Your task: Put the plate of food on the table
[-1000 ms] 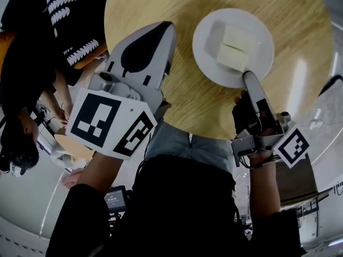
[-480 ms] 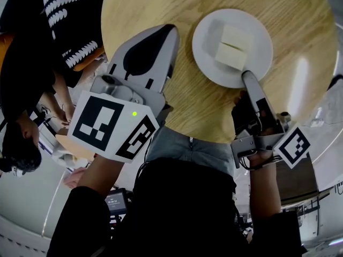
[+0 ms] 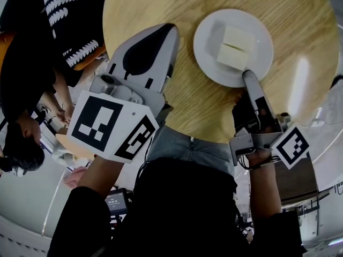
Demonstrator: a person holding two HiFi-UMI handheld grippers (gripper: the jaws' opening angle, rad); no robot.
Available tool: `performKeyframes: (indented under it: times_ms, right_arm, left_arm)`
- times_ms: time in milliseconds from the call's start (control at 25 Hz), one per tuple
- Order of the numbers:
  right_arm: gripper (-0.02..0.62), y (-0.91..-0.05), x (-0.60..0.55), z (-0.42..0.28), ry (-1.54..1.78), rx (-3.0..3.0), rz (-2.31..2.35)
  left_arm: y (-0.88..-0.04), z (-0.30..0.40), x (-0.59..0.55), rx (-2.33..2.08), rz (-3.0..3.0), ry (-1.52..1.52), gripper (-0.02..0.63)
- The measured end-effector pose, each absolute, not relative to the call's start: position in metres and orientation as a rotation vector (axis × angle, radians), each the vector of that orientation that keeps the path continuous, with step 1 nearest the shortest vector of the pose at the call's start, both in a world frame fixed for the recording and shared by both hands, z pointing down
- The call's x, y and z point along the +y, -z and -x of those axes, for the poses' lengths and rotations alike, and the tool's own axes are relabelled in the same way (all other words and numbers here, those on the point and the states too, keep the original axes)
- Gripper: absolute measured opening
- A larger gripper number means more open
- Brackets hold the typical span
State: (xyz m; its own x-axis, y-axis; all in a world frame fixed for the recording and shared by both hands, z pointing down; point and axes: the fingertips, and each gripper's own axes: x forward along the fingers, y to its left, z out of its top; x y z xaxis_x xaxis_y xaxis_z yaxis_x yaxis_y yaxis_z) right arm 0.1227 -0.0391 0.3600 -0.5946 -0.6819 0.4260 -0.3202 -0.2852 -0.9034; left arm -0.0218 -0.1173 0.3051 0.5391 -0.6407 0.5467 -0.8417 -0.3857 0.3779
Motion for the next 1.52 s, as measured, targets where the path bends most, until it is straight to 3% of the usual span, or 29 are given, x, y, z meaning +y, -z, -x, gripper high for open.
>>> performKeyframes:
  times_ms: [360, 560, 1400, 1520]
  right_arm:
    - [0.024, -0.360, -0.032, -0.112, 1.943, 1.877, 1.126]
    - [0.092, -0.359, -0.029, -0.106, 1.902, 2.078, 1.068]
    - [0.138, -0.379, -0.005, -0.099, 1.853, 2.897, 1.107]
    - [0.183, -0.384, -0.003, -0.097, 1.860, 2.937, 1.084]
  left_arm:
    - [-0.309, 0.023, -0.117, -1.192, -2.160, -0.415, 0.006]
    - [-0.312, 0.021, -0.117, -1.184, -2.161, -0.417, 0.006]
    - [-0.303, 0.026, -0.112, -1.202, -2.193, -0.406, 0.006]
    - [-0.305, 0.023, -0.110, -1.196, -2.200, -0.405, 0.006]
